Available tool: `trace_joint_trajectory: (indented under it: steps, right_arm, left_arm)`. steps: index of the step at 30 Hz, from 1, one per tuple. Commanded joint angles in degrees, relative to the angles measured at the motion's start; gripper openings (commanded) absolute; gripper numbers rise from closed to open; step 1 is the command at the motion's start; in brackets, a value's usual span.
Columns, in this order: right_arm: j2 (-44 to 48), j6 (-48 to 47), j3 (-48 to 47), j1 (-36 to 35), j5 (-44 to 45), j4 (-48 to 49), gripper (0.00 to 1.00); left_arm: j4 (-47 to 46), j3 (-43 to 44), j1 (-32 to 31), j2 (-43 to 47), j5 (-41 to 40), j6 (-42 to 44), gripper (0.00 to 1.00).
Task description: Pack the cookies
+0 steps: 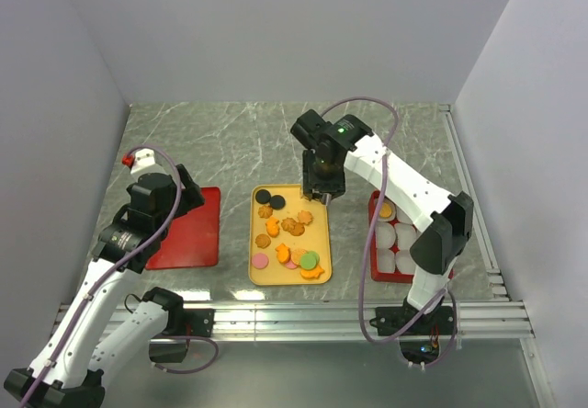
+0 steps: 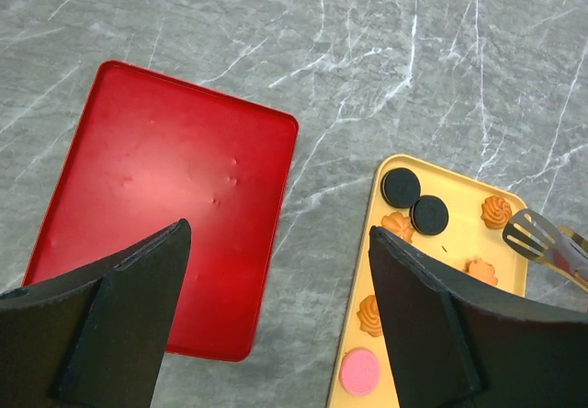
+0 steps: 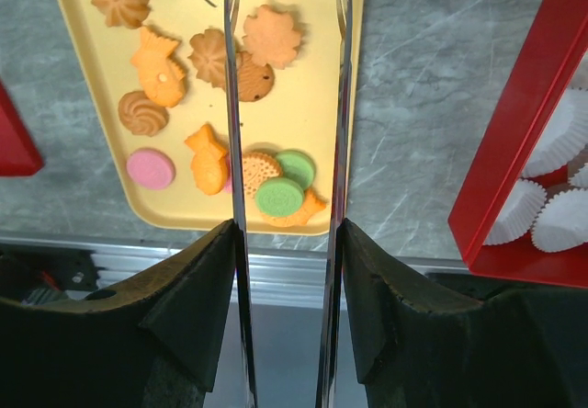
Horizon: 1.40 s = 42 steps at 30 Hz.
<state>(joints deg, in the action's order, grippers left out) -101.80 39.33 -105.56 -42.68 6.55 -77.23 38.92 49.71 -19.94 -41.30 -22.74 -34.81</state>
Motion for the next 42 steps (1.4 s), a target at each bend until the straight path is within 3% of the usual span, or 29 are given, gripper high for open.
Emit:
trace_joint_trajectory:
  steps: [1,36,42]
  right_arm:
    - [-1.2,-1.2,-3.1,-0.4,2.8,-1.7,0.55]
    - [-11.6,-4.4,-6.0,-0.8,2.6,1.2,0.53]
    - [-11.7,-4.4,-6.2,-0.8,1.7,1.6,0.47]
  left_arm:
    - [0.2,0.1,0.3,0.9,-1.1,-0.4,0.85]
    - [0.2,0.2,0.5,1.1,-1.2,-0.4,0.85]
    - [0.3,0.2,0.6,1.3,-1.3,-0.5,0.85]
